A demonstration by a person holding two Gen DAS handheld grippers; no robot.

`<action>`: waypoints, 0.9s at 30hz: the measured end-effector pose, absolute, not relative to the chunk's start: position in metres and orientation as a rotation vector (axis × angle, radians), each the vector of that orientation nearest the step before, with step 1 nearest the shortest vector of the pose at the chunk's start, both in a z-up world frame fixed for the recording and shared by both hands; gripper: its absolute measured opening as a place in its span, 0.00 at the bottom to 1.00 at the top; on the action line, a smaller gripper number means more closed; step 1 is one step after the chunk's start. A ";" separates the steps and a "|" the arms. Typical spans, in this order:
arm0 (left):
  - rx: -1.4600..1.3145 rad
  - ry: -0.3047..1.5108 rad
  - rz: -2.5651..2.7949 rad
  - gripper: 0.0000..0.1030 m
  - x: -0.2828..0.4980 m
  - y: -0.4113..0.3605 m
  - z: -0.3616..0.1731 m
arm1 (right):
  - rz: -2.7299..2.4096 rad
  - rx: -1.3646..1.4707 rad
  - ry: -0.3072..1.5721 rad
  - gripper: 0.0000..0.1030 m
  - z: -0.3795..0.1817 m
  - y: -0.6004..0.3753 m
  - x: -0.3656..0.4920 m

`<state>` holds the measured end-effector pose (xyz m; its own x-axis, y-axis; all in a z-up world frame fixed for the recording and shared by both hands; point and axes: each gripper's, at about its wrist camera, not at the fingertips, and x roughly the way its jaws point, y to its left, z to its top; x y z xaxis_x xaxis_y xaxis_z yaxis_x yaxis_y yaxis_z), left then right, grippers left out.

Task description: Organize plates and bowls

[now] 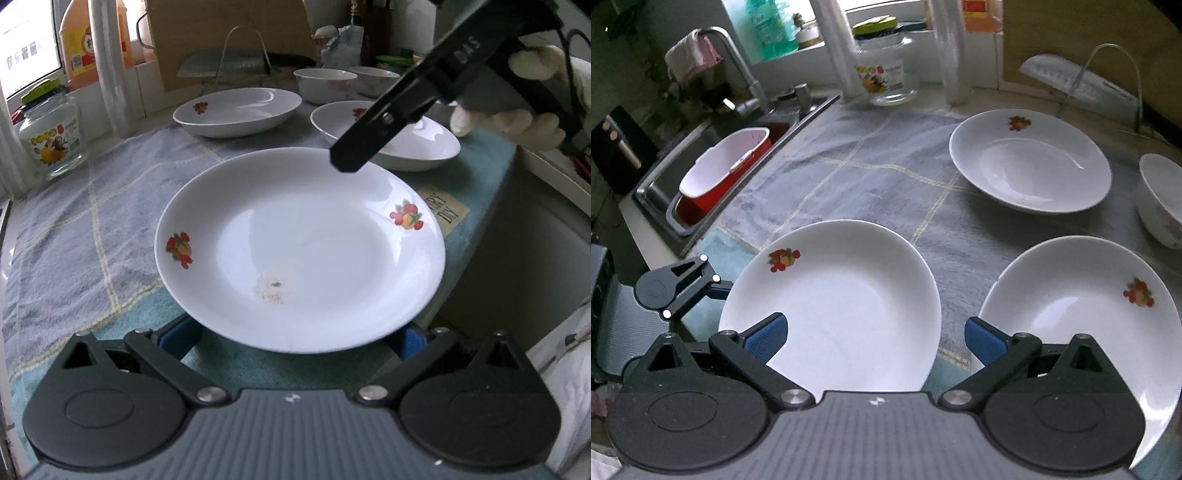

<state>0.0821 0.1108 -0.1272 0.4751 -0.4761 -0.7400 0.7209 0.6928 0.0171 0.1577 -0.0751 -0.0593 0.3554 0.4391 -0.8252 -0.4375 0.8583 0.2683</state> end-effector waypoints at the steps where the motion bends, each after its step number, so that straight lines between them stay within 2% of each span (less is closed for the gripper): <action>1: 0.350 0.779 -0.754 1.00 0.083 0.111 -0.128 | 0.573 0.000 1.077 1.00 -0.061 -0.074 0.160; 27: 0.388 0.753 -0.849 1.00 0.087 0.113 -0.129 | 0.637 0.014 1.224 1.00 -0.085 -0.055 0.188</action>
